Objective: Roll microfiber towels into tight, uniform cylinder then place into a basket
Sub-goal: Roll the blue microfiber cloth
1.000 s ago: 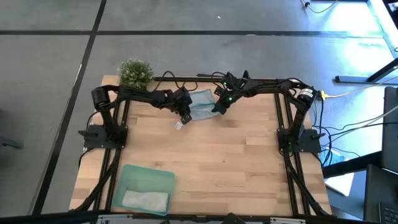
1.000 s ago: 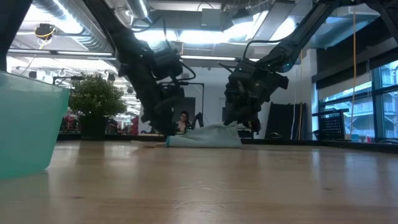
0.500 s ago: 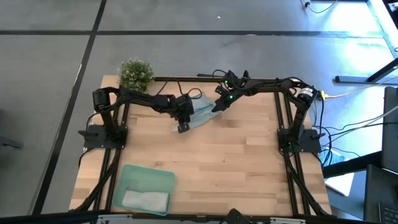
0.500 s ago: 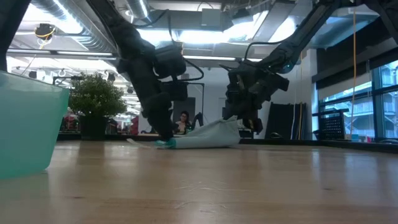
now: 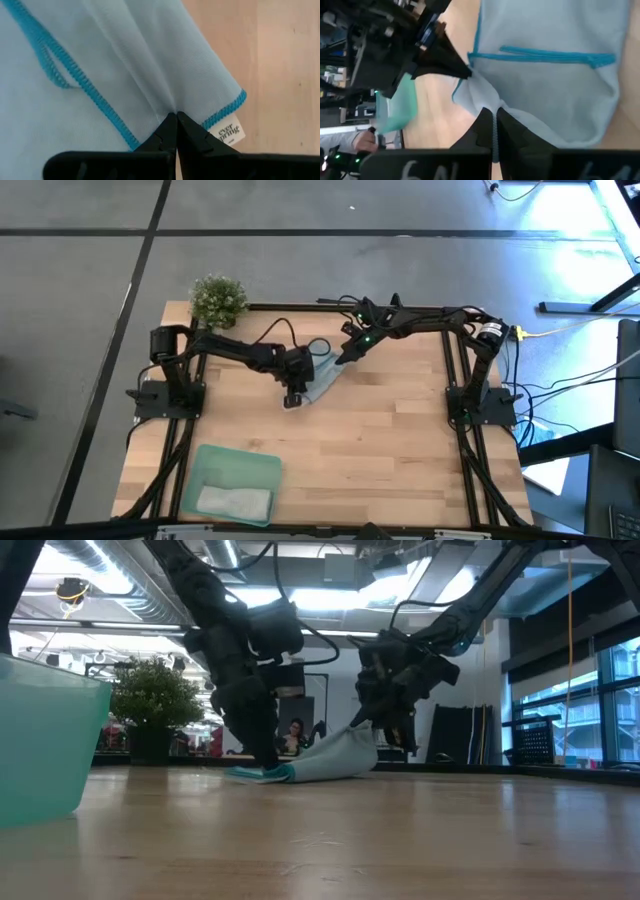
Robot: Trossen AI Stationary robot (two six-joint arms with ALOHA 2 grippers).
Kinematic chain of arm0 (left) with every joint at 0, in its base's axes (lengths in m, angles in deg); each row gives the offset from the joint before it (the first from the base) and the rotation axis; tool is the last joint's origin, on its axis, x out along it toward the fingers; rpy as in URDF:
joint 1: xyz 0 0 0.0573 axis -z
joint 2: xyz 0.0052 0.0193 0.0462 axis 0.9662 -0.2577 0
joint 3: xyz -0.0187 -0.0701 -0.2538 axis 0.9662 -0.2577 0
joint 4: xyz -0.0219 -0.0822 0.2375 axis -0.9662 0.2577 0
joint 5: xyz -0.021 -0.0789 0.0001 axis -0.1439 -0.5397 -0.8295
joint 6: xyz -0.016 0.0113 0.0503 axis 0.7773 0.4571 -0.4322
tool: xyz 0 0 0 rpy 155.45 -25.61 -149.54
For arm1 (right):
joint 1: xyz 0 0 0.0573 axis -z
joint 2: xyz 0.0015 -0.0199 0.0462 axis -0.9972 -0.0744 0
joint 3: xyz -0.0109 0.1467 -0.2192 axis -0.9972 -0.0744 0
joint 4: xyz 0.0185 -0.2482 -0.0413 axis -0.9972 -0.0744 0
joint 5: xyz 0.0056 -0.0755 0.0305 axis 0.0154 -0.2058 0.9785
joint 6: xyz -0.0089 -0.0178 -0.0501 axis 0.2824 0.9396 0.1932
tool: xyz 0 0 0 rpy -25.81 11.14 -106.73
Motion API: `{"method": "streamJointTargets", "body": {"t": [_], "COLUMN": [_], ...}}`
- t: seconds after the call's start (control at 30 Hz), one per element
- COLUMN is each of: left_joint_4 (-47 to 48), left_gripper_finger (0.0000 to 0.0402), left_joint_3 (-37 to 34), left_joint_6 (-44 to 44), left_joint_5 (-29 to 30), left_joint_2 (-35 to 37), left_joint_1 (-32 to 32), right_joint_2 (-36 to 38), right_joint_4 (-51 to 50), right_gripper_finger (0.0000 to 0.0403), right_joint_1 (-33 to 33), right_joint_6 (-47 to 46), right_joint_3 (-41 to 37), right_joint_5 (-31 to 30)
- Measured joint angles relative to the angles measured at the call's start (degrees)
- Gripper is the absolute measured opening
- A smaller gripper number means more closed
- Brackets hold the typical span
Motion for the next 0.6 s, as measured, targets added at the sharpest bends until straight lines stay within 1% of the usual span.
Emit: {"method": "streamJointTargets", "body": {"t": [0.13,0.3,0.5,0.6], "left_joint_4": [-0.1,0.5,0.6,0.6], "left_gripper_finger": [0.0,0.0,0.0,0.0], "left_joint_3": [0.0,-0.1,-0.1,-0.1], "left_joint_6": [0.0,-0.1,-0.4,-0.4], "left_joint_5": [0.0,-0.9,-0.9,-0.1], "left_joint_2": [0.0,0.0,0.0,0.0], "left_joint_1": [0.6,0.6,0.7,0.6], "right_joint_2": [-0.9,-3.5,-6.1,-7.6], "right_joint_4": [1.4,6.3,5.8,2.8], "right_gripper_finger": [0.0006,0.0006,0.0006,0.0006], "right_joint_1": [0.0,-0.6,-1.2,-1.2], "right_joint_6": [-0.5,-3.6,-3.4,-2.2], "right_joint_3": [0.0,0.5,6.9,11.0], "right_joint_5": [-0.7,-1.4,-1.4,-3.2]}}
